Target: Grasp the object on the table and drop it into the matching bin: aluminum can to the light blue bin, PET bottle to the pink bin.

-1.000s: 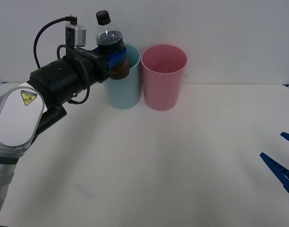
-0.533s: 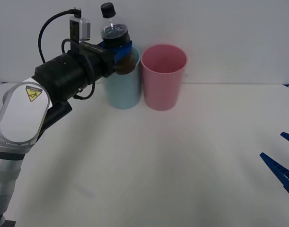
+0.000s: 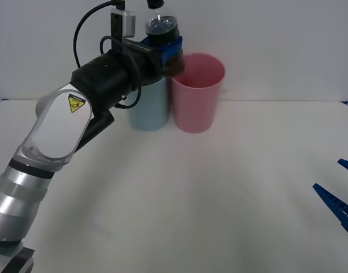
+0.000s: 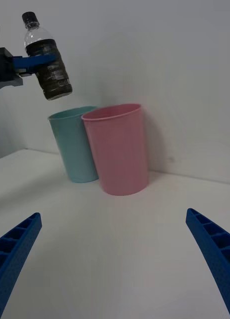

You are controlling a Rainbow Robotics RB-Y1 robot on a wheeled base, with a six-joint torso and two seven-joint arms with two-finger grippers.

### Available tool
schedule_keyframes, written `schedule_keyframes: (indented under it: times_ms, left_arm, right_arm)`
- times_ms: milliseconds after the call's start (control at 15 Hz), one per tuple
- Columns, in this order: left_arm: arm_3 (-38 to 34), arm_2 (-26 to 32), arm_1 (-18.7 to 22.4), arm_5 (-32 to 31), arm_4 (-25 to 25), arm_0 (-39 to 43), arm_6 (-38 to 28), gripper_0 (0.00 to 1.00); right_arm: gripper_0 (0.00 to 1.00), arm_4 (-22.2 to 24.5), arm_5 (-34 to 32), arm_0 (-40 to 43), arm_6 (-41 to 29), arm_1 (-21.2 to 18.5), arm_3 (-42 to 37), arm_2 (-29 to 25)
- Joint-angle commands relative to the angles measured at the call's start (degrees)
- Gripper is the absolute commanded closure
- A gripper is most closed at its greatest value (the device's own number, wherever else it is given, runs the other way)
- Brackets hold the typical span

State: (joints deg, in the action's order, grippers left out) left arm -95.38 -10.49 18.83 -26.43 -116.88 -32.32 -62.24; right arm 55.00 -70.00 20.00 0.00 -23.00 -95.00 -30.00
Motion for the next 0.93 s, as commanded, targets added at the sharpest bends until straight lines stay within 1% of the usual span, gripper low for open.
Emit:
schedule_keyframes:
  times_ms: [67, 200, 400, 533, 800, 933]
  left_arm:
    - [6.0, -3.58, -0.64, 5.77, -0.1, -4.16, 0.8, 1.0]
    - [9.95, -5.86, -0.81, 9.64, -0.02, -6.88, 1.42, 0.99]
    - [18.04, -8.76, -1.96, 14.74, -0.02, -11.8, 2.56, 1.0]
    - [21.73, -10.52, -2.13, 16.14, 0.51, -14.26, 3.26, 0.99]
    - [31.14, -15.97, -2.13, 18.34, 2.36, -20.86, 3.53, 0.99]
    - [33.95, -16.85, -3.01, 18.6, 2.89, -22.88, 3.53, 0.99]
  right_arm:
    - [0.0, 0.0, 0.0, 0.0, 0.0, 0.0, 0.0, 0.0]
    - [0.0, 0.0, 0.0, 0.0, 0.0, 0.0, 0.0, 0.0]
    - [0.0, 0.0, 0.0, 0.0, 0.0, 0.0, 0.0, 0.0]
    - [0.0, 0.0, 0.0, 0.0, 0.0, 0.0, 0.0, 0.0]
    - [0.0, 0.0, 0.0, 0.0, 0.0, 0.0, 0.0, 0.0]
    - [0.0, 0.0, 0.0, 0.0, 0.0, 0.0, 0.0, 0.0]
